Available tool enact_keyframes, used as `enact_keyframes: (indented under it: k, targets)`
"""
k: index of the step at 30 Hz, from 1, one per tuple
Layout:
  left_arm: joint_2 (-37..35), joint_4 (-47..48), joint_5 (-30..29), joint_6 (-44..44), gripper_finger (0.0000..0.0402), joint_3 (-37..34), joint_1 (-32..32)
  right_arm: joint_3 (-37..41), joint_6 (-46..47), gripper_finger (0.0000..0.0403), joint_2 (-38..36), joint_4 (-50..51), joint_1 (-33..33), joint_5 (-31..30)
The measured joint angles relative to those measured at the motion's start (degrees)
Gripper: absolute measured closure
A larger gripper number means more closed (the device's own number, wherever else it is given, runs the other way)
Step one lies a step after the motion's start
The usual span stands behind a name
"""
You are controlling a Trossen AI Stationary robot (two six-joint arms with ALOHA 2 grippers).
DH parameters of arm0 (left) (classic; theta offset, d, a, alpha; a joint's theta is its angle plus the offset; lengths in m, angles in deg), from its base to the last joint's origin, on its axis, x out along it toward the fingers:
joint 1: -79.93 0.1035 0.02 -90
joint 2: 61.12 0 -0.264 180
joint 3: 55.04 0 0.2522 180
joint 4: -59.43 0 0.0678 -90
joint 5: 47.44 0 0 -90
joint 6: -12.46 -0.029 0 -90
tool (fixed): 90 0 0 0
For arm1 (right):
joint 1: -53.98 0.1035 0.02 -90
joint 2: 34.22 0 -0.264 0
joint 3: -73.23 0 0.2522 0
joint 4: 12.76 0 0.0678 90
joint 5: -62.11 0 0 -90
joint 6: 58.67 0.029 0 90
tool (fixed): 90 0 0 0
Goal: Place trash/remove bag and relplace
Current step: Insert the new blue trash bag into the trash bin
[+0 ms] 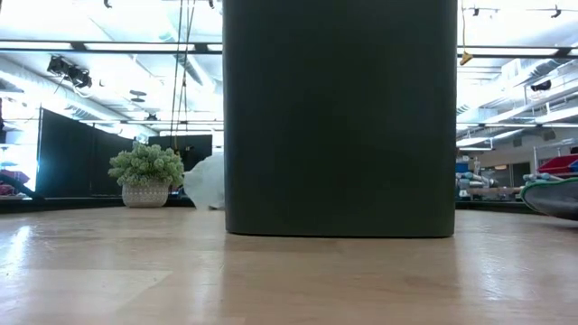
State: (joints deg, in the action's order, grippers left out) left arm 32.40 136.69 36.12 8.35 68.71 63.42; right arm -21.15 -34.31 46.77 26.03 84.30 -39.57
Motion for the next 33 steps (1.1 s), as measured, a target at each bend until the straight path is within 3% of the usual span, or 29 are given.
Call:
enact_keyframes:
  k: [11,18,20,24,28,33]
  targets:
    - [2.53,5.46,1.41,1.67,0.0274,0.18,-0.75,0.0,0.05,0.0403,0.0,-0.01,0.0,0.04]
    - [2.29,12.27,1.4,9.75,0.038,8.32,-2.08,0.0,0.02,0.0403,0.0,0.55,-0.11,0.09]
    - [2.33,13.22,1.51,11.19,0.0393,9.98,-2.68,0.0,0.0,0.0403,0.0,0.7,-0.57,0.67]
    - [2.31,14.28,2.32,12.08,0.0396,10.95,-3.94,0.0,-0.01,0.0403,0.0,0.72,-1.28,1.94]
    - [2.42,13.8,-3.06,10.96,0.0391,10.91,-4.25,0.0,-0.04,0.0403,0.0,0.7,-2.07,2.97]
    - [2.42,12.12,-7.19,3.57,0.0349,10.91,-4.2,0.0,-0.5,0.0403,0.0,0.48,-2.23,2.97]
